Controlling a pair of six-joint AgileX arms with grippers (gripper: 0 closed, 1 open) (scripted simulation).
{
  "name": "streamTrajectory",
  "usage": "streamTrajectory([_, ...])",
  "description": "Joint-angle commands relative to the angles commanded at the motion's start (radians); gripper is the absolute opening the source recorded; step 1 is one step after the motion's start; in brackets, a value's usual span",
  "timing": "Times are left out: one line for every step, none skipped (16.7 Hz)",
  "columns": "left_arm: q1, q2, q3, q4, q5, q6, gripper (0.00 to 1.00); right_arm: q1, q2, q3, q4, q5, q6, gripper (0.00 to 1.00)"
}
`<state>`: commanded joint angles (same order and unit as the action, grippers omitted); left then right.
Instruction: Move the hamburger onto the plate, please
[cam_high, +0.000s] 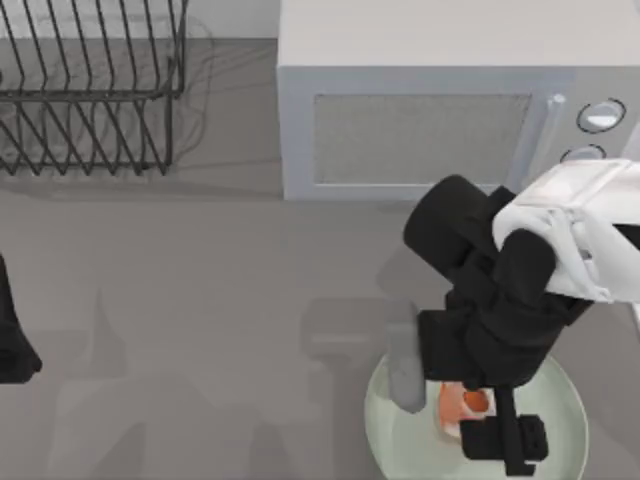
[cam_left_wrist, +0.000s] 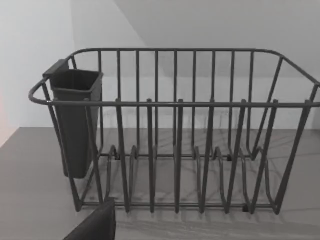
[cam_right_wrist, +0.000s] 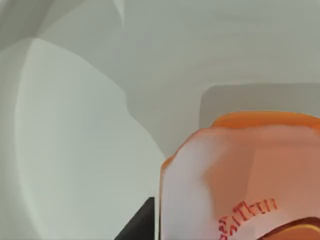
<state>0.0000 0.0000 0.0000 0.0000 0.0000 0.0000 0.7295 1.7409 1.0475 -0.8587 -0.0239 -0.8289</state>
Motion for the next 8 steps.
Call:
streamTrajectory([0.000,0.000,0.000,0.000,0.000,0.000,1.00,0.000,0.000,0.000,0.000,0.000,0.000,0.90])
streamTrajectory([0.000,0.000,0.000,0.000,0.000,0.000,1.00,0.000,0.000,0.000,0.000,0.000,0.000,0.98])
streamTrajectory([0.000,0.000,0.000,0.000,0.000,0.000,1.00,0.000,0.000,0.000,0.000,0.000,0.000,1.00])
streamTrajectory([0.000,0.000,0.000,0.000,0.000,0.000,1.00,0.000,0.000,0.000,0.000,0.000,0.000,1.00])
streamTrajectory([0.000,0.000,0.000,0.000,0.000,0.000,1.00,0.000,0.000,0.000,0.000,0.000,0.000,1.00])
streamTrajectory([0.000,0.000,0.000,0.000,0.000,0.000,1.00,0.000,0.000,0.000,0.000,0.000,0.000,1.00])
streamTrajectory([0.000,0.000,0.000,0.000,0.000,0.000,1.00,0.000,0.000,0.000,0.000,0.000,0.000,1.00])
streamTrajectory([0.000,0.000,0.000,0.000,0.000,0.000,1.00,0.000,0.000,0.000,0.000,0.000,0.000,1.00])
